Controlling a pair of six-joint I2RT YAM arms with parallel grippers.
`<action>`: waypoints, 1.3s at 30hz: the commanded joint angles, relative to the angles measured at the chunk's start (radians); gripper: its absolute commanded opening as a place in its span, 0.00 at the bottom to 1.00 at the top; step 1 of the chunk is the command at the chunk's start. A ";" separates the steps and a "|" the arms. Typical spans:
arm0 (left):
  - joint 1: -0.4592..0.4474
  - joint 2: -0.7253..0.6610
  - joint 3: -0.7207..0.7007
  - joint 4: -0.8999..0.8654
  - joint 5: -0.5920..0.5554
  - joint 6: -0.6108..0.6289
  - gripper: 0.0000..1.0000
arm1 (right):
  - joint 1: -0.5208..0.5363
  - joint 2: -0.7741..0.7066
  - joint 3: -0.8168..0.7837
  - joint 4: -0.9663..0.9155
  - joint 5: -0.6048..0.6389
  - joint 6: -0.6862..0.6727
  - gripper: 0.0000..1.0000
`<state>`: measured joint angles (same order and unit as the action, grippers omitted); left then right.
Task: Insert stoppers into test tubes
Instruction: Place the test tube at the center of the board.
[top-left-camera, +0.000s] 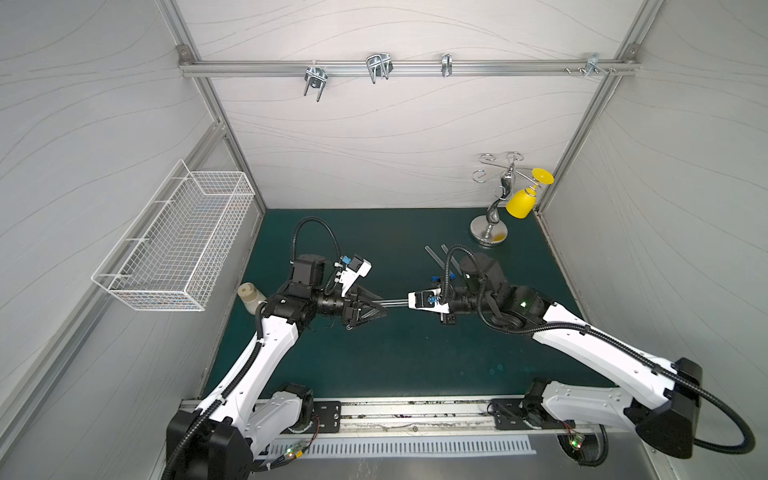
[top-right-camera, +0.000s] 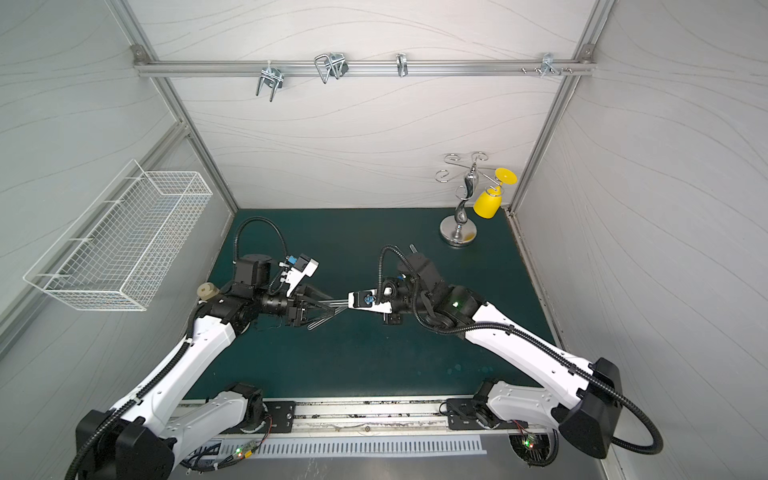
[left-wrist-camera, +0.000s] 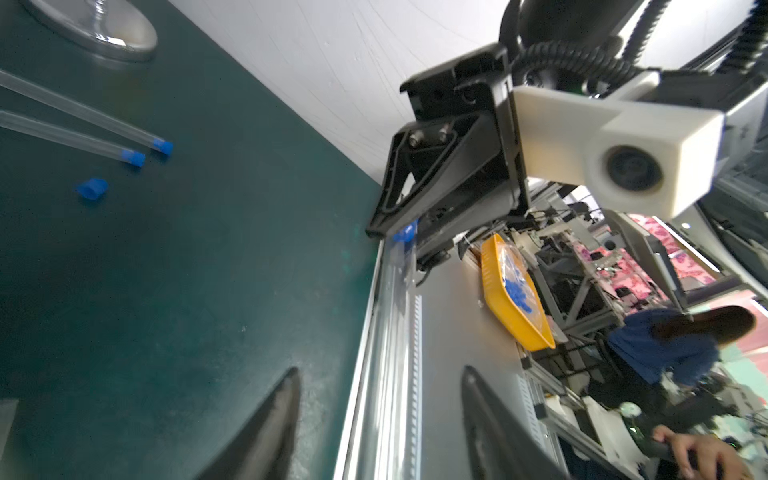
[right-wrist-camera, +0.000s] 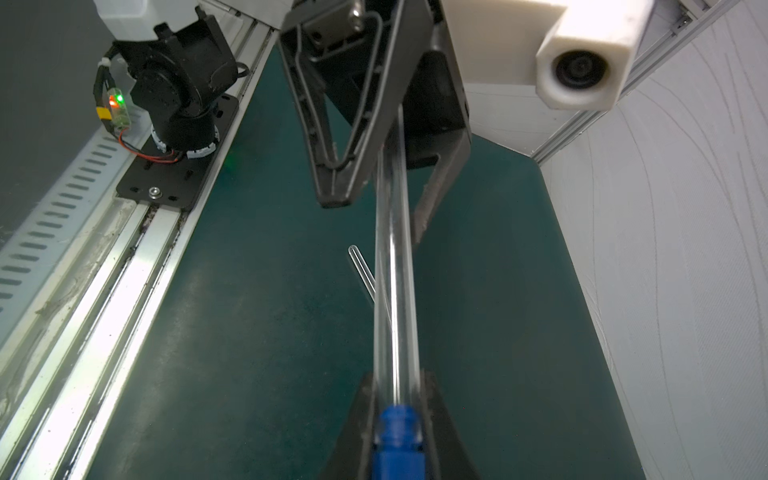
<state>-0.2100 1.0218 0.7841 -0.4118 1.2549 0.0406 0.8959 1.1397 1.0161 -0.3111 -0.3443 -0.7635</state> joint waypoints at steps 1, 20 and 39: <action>0.025 -0.020 0.033 0.018 -0.072 0.003 0.82 | -0.044 -0.023 -0.051 0.078 -0.029 0.065 0.08; 0.081 -0.024 0.027 -0.032 -0.830 0.175 0.98 | -0.373 0.207 -0.199 0.354 0.066 0.675 0.08; 0.080 -0.023 0.021 -0.030 -0.797 0.175 0.98 | -0.492 0.616 -0.051 0.480 0.149 0.900 0.08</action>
<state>-0.1326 1.0077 0.8074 -0.4549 0.4450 0.2062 0.4149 1.7302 0.9344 0.1474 -0.2264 0.1013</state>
